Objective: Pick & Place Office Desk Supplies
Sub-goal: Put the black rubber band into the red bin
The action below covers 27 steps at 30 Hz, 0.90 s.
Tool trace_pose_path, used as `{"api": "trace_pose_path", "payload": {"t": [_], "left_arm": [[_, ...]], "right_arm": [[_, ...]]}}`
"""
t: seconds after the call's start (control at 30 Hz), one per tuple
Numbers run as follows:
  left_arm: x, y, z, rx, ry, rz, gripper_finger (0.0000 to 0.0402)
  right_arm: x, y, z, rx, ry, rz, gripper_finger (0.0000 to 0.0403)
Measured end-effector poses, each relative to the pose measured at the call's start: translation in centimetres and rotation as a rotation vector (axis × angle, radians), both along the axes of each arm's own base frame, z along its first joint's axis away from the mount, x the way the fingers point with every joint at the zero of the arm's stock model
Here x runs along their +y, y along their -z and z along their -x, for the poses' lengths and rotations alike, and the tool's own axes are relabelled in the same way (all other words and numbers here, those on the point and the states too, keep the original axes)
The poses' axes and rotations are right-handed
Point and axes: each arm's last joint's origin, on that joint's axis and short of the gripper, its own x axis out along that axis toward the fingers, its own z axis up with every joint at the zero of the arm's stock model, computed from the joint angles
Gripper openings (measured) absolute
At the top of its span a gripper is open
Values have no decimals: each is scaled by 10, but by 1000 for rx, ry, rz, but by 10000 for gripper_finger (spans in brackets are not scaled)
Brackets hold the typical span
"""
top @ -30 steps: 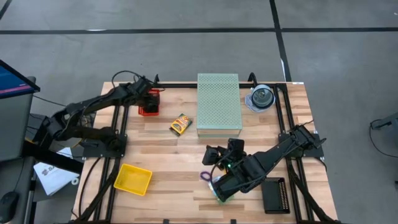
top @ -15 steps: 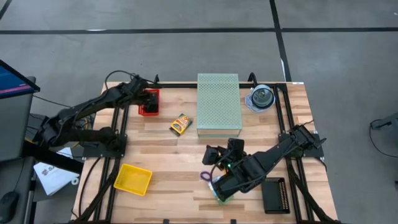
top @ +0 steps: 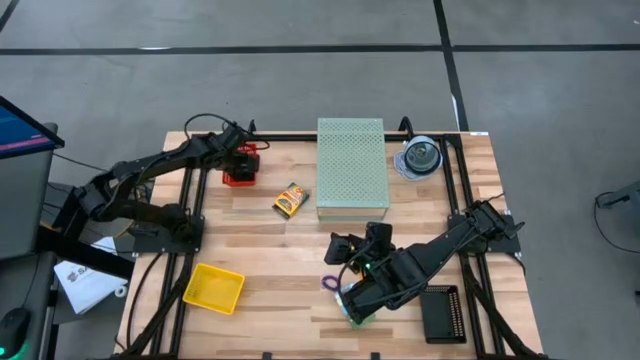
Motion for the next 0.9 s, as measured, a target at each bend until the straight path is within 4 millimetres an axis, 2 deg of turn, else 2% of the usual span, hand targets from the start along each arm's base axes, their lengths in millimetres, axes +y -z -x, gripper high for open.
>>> {"api": "trace_pose_path", "payload": {"t": [0.2, 0.3, 0.4, 0.6, 0.7, 0.9], "left_arm": [[1, 1, 6, 100, 18, -23, 222], [2, 1, 6, 114, 92, -17, 222], [4, 1, 10, 59, 4, 9, 222], [3, -10, 16, 40, -11, -48, 222], [-5, -23, 18, -55, 43, -57, 222], [-40, -55, 19, -372, 358, 14, 215]], "right_arm": [[0, 0, 0, 3, -3, 1, 255], [0, 0, 0, 5, -3, 3, 255], [-1, 0, 0, 13, -4, 3, 255], [-2, 1, 1, 28, -5, -1, 255], [-4, 2, 1, 62, -1, -36, 255], [-17, 21, -3, 279, 18, -275, 255]]}}
